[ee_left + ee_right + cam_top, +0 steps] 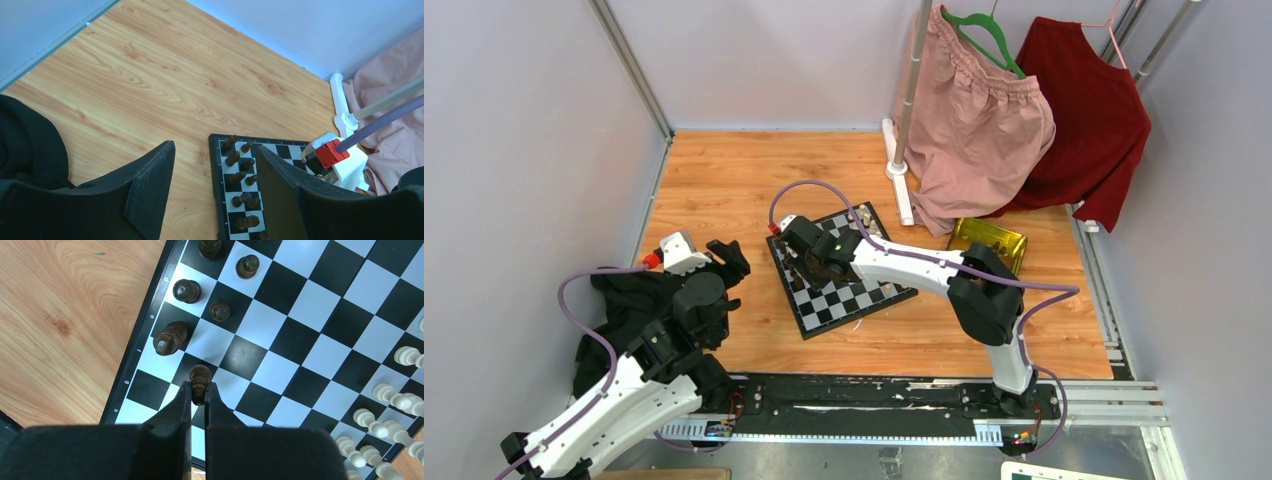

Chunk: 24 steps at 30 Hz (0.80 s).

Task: Set up the chess pieces on the board
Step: Place the chess piece on the chessboard.

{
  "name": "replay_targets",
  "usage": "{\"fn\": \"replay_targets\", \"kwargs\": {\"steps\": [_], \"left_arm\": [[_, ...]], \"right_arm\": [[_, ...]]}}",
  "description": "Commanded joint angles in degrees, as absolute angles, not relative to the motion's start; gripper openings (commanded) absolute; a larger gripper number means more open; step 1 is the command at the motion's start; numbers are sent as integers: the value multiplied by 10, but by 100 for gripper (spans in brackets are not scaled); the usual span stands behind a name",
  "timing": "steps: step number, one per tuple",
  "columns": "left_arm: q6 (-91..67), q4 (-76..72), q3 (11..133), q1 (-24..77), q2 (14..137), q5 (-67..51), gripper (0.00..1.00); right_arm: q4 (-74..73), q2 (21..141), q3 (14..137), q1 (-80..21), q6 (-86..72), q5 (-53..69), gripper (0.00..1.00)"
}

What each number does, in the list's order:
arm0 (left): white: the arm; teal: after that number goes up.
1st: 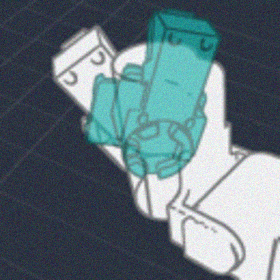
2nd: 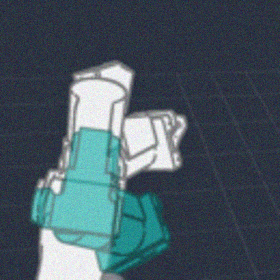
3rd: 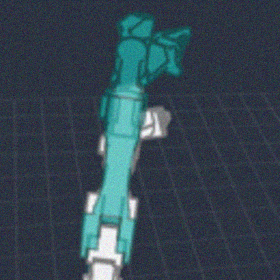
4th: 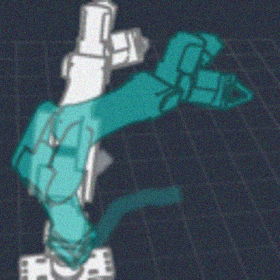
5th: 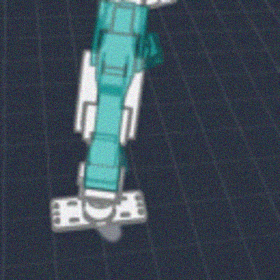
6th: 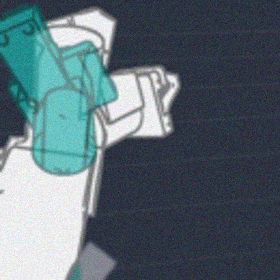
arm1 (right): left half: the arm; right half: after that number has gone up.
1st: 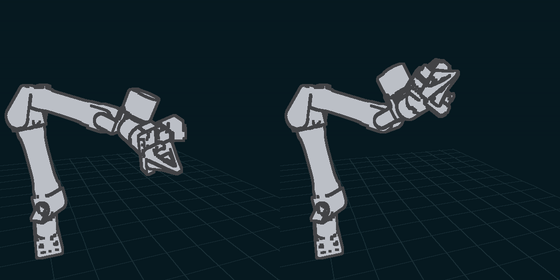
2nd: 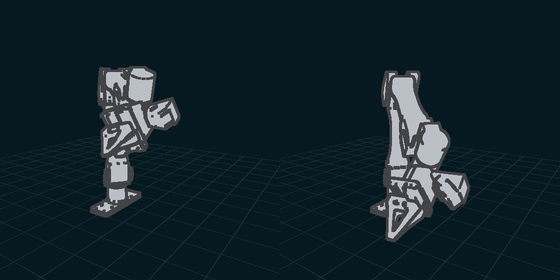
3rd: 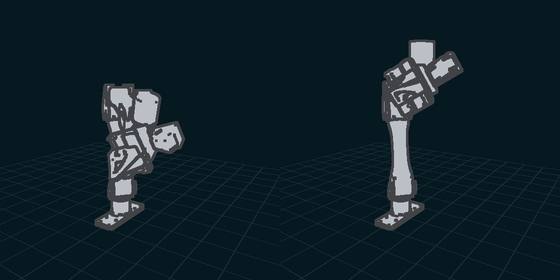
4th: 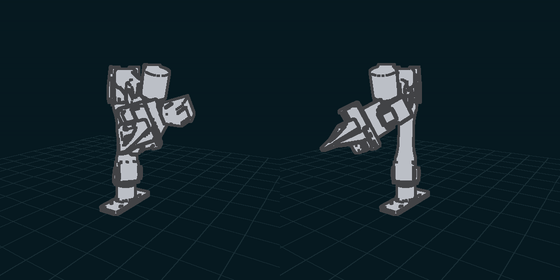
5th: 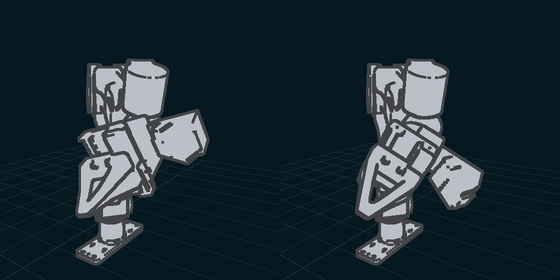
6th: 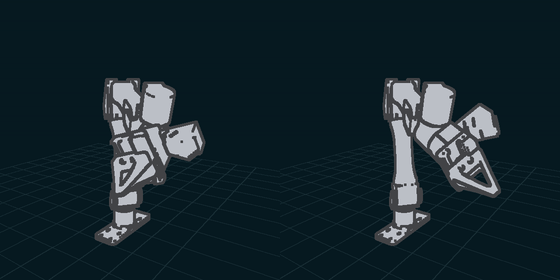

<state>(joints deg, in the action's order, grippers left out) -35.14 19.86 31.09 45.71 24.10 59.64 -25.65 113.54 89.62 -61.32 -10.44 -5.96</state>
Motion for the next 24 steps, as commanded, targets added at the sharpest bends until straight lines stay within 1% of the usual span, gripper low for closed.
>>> {"fn": "replay_targets", "kwargs": {"steps": [1,24], "left_arm": [[-359,187,307,458,241,620,65],[-358,190,307,458,238,622,65]], "right_arm": [[-261,1142,901,-608,-101,-49,0],[-260,1151,880,-607,-109,-38,0]]}}
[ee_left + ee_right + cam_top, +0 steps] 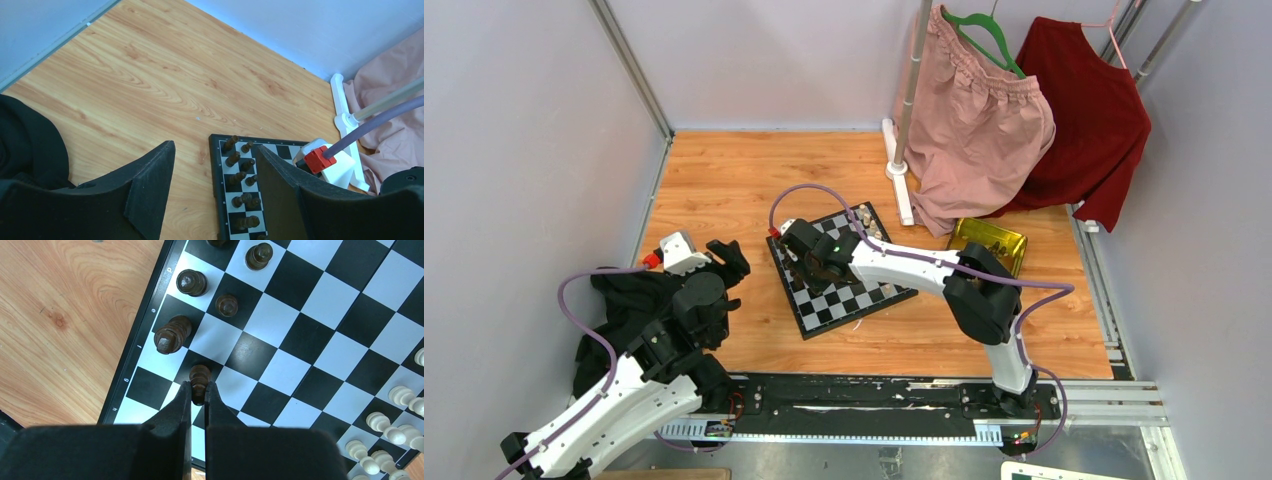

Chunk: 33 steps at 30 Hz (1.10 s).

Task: Set up the chess pieces on the board
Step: Place the chess piece on the chessboard.

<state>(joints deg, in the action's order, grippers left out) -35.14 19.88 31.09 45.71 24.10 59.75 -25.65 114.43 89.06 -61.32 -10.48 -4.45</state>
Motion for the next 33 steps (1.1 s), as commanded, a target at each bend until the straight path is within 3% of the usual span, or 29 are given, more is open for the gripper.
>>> {"fn": "replay_targets", "kwargs": {"steps": [1,9,12,15,33], "left_arm": [[-358,190,308,458,238,622,65],[-357,190,308,458,238,622,65],[-357,190,308,458,238,623,65],[-356,188,308,458,239,623,65],[-354,186,315,458,255,623,65]], "right_arm": [[-261,1151,880,-607,-109,-38,1],[-262,1152,878,-607,-106,-33,11],[-262,1150,879,-608,-103,-29,30],[-263,1146,881,-608,-99,-26,40],[-285,1063,893,-607,-75,-60,42]]}}
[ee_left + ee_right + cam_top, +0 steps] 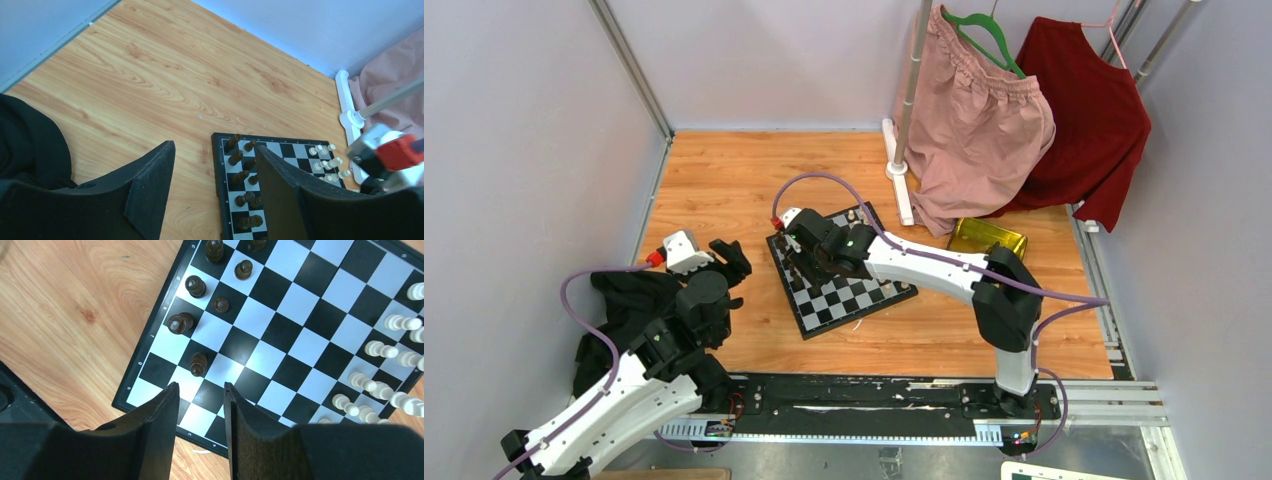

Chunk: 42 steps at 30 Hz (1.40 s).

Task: Set up the chess pieces on the board
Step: Pick up the chess piece from the chessboard.

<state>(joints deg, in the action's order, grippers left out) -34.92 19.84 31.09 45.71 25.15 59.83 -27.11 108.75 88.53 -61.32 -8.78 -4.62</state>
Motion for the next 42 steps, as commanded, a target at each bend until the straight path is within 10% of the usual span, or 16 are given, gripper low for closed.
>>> {"fn": "replay_targets", "kwargs": {"steps": [1,29,42], "left_arm": [[-355,187,315,458,255,623,65],[-357,190,307,458,243,625,65],[-358,195,304,458,238,626,65]], "right_arm": [[-285,1064,893,-607,-74,-55,42],[-270,1150,906,-595,-74,-9,37],[-265,1147,899,-592,-76,24,0]]}}
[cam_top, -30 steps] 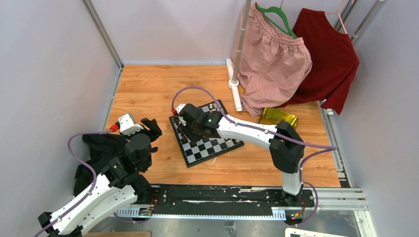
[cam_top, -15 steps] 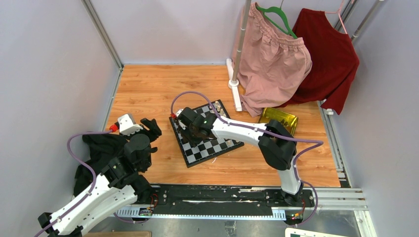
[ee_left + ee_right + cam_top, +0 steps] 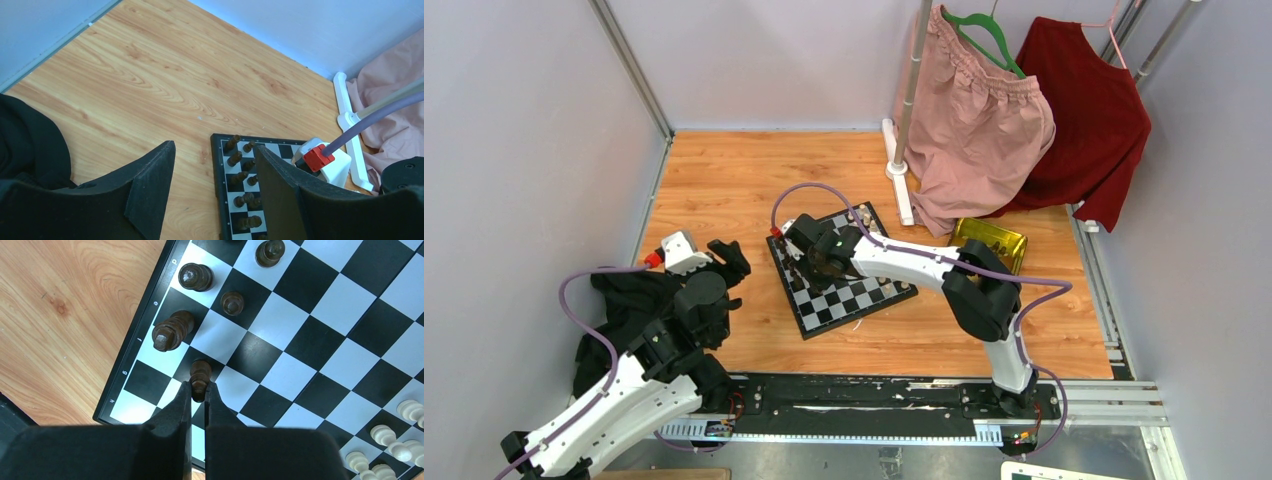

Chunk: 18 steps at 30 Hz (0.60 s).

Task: Set up the chess pieces on the board
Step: Pick up the chess piece from the chessboard.

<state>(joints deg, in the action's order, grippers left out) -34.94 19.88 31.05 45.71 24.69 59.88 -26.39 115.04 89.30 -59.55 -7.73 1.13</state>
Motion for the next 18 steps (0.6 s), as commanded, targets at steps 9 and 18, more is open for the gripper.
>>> {"fn": "replay_targets", "kwargs": {"steps": [9,18], "left_arm": [[-359,196,304,458,238,629,65],[-359,196,304,458,237,630,65]], "right_arm": [[-266,1127,896,-607,-79,22,0],[-271,1135,909,-622,-79,20,0]]}}
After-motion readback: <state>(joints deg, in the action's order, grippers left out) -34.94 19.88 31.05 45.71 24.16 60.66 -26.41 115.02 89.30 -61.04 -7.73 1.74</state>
